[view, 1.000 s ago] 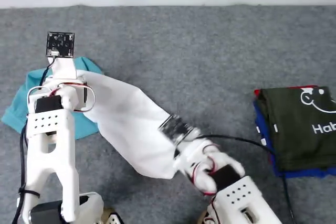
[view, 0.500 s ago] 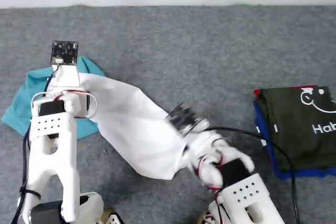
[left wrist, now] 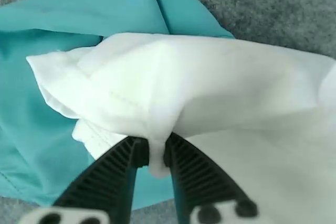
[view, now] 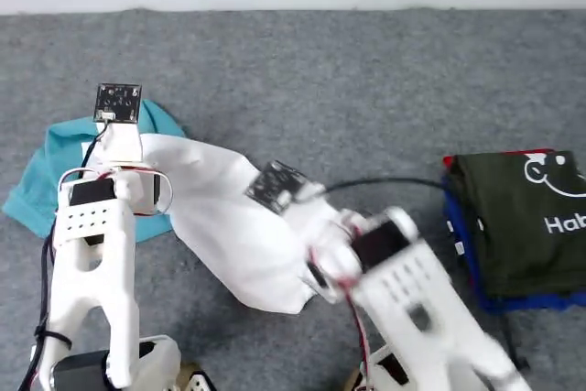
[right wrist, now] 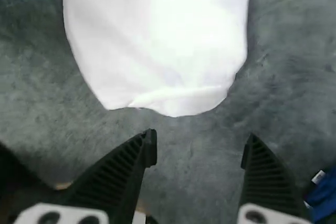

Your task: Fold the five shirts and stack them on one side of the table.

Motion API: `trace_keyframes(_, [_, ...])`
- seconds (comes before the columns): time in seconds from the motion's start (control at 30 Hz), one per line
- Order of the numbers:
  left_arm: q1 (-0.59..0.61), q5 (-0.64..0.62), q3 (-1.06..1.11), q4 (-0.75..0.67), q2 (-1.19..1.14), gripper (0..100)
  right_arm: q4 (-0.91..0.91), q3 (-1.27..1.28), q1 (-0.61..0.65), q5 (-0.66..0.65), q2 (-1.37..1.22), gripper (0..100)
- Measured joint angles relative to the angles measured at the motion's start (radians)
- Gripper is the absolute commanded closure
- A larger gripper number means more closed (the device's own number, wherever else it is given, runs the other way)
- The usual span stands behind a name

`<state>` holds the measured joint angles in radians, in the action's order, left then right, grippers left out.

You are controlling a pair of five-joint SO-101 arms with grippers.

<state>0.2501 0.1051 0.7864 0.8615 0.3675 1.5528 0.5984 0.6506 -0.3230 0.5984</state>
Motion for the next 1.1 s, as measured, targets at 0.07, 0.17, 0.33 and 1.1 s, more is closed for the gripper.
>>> trace_keyframes(0.07, [0.000, 0.000, 0.000, 0.000, 0.000, 98, 0.017, -0.049, 0.051, 0.000, -0.132, 72.8])
trace_keyframes(0.17, [0.000, 0.000, 0.000, 0.000, 0.000, 98, 0.020, -0.057, 0.176, -0.012, -0.262, 72.8])
trace_keyframes(0.33, [0.000, 0.000, 0.000, 0.000, 0.000, 98, -0.049, -0.009, 0.358, -0.034, -0.307, 72.8])
trace_keyframes(1.1, [0.000, 0.002, 0.015, 0.000, 0.000, 98, -0.580, 0.264, 0.060, -0.081, -0.318, 98.7])
